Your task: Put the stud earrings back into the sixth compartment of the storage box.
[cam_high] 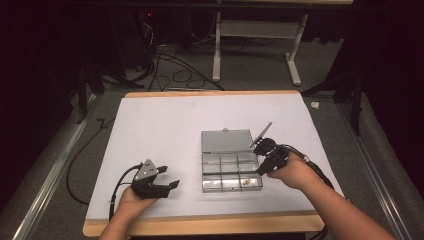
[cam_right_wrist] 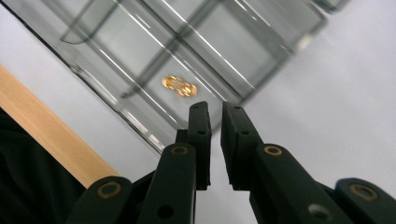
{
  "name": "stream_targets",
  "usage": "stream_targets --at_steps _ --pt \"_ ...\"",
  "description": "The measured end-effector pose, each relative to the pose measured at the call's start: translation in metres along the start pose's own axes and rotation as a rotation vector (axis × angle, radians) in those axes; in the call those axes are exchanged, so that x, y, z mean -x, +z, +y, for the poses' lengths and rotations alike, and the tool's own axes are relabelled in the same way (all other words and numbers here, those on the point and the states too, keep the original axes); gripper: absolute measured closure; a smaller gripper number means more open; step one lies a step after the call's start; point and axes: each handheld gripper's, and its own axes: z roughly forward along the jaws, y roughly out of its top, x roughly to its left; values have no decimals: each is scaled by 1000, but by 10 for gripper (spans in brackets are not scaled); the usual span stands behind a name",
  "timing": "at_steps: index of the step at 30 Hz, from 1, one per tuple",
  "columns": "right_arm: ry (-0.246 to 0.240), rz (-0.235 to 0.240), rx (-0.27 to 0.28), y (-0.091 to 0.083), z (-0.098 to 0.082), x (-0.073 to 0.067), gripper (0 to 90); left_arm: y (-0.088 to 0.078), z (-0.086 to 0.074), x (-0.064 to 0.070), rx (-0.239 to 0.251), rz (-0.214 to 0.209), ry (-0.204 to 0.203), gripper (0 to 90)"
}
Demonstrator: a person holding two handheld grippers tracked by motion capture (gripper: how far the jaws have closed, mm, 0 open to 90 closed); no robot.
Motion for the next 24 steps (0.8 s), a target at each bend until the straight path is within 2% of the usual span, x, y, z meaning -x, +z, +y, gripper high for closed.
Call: stream_targets --at_steps 4,9,10,12,14,18,19,20,21,22,23,24 --pt "30 -18 8 -2 -13 15 838 0 0 0 -1 -1 -2 274" --pt "89 -31 23 4 -32 37 840 1 0 0 -1 0 -2 274" --pt "121 -25 31 5 -36 41 840 1 0 0 1 0 -3 274" --pt "126 -26 33 6 -39 44 839 0 0 0 -2 0 -3 274" --pt "153 -35 36 9 -49 53 826 1 0 0 -2 2 -1 274" --pt "170 -44 63 10 -57 57 807 1 0 0 -3 4 -2 274" --pt "176 -43 80 11 -60 58 801 1 0 0 -3 4 -2 274" --pt "192 -61 135 12 -68 58 753 1 0 0 -3 5 -2 274" --pt "192 -61 135 12 -68 58 753 1 0 0 -3 5 -2 274" --pt "216 -76 219 16 -77 59 681 1 0 0 -4 6 0 274" --pt "216 -76 219 16 -77 59 681 1 0 0 -4 6 0 274" --pt "229 -85 258 18 -82 59 656 0 0 0 -5 5 1 274"
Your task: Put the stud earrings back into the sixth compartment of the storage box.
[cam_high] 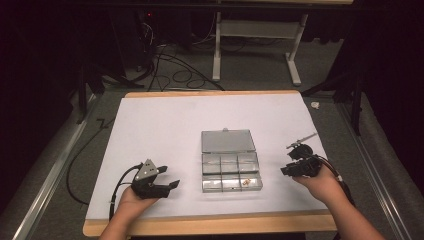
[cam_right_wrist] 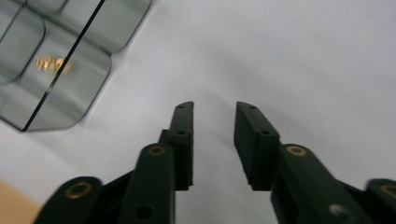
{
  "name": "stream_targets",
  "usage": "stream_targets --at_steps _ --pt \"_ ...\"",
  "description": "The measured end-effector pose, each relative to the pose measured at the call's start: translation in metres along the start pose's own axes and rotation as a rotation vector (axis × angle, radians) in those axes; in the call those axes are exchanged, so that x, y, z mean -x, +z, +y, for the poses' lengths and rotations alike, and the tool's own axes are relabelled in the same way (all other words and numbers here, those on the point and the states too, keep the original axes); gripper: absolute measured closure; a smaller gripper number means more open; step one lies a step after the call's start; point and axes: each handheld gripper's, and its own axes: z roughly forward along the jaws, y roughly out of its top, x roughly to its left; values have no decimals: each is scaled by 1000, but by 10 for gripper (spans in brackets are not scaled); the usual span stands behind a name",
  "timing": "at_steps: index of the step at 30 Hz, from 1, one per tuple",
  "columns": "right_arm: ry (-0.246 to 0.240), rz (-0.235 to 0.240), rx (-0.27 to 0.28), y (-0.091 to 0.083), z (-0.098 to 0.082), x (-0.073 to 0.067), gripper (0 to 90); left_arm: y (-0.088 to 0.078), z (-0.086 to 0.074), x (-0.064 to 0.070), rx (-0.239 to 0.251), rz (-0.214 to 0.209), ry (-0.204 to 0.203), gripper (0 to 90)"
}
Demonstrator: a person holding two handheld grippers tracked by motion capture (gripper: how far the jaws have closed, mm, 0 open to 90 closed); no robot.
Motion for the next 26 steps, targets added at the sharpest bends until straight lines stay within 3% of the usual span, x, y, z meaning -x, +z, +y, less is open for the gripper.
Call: stream_targets --at_steps 1,2,4,7,12,14,19,26 --pt "42 -22 126 6 -17 1 626 0 0 0 1 2 -1 274" --pt "61 -9 181 10 -25 1 622 0 0 0 1 2 -2 274" --pt "77 -1 213 13 -31 1 616 0 0 0 1 3 -1 274" --pt "118 -9 355 30 -57 -2 601 0 0 1 3 8 3 274" --pt "105 -22 418 27 -63 -3 524 -1 0 0 5 14 -2 274" --pt "114 -23 493 27 -69 -5 506 -1 0 1 10 25 -7 273" --pt "61 -23 505 29 -67 -7 469 -1 -1 0 18 39 -18 272" --pt "94 -29 533 25 -68 -2 400 -3 -2 -1 36 37 -25 268"
